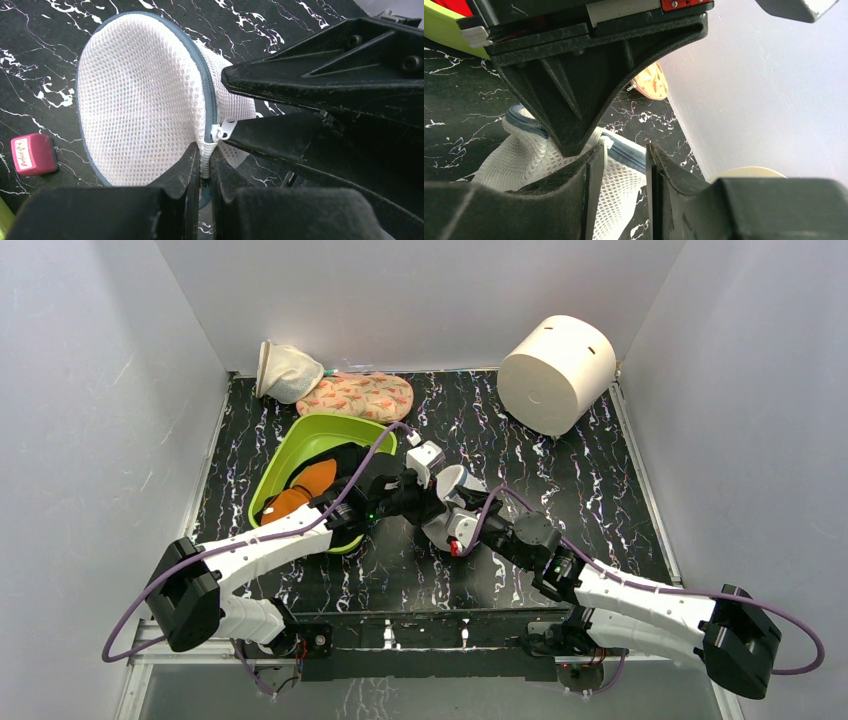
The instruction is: Unzip the laundry bag and remove the bra
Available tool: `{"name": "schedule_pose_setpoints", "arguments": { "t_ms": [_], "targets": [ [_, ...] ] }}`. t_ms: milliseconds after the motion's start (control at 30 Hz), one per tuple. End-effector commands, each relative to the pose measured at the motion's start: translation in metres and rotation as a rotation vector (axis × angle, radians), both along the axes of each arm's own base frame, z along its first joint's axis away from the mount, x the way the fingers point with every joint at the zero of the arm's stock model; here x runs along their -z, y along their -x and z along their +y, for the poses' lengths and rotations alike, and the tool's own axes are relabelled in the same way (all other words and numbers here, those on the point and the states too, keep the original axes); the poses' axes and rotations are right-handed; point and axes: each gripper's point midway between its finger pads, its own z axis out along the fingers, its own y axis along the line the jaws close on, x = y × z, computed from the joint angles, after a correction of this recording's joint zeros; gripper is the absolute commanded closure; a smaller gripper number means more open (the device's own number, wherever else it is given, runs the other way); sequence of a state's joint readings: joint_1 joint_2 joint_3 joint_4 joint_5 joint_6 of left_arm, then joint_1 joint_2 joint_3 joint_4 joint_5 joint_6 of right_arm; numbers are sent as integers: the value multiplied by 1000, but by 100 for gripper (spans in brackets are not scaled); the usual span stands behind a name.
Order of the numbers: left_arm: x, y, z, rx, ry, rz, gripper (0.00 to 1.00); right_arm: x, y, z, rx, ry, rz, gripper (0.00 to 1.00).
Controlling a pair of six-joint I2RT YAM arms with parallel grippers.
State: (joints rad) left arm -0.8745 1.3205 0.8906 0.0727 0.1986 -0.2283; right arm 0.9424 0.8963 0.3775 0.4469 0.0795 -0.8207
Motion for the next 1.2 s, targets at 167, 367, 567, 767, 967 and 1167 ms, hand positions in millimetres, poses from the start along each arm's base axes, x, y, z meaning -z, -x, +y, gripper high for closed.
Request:
{"name": "schedule_pose_setpoints", "arguments": {
  "t_ms": [167,367,567,767,967,1167],
  "targets": [
    [-24,1,-10,25,53,-24,100,-11,0,4,-11,-48,-17,75],
    [-25,0,-9,22,52,-26,100,-6,5,8,-43,-53,13,79],
    [-26,-1,-8,15,53,-30,100,4,7,9,-50,-64,53,84],
    [-25,-1,-8,17,52,-29,100,3,3,9,-29,-84,55,87],
    [-25,0,-9,27,49,-35,100,-1,-2,8,5,-127,70,89],
    [-25,1,-9,40,50,-40,100,0,-4,8,23,-137,102,96]
  ]
}}
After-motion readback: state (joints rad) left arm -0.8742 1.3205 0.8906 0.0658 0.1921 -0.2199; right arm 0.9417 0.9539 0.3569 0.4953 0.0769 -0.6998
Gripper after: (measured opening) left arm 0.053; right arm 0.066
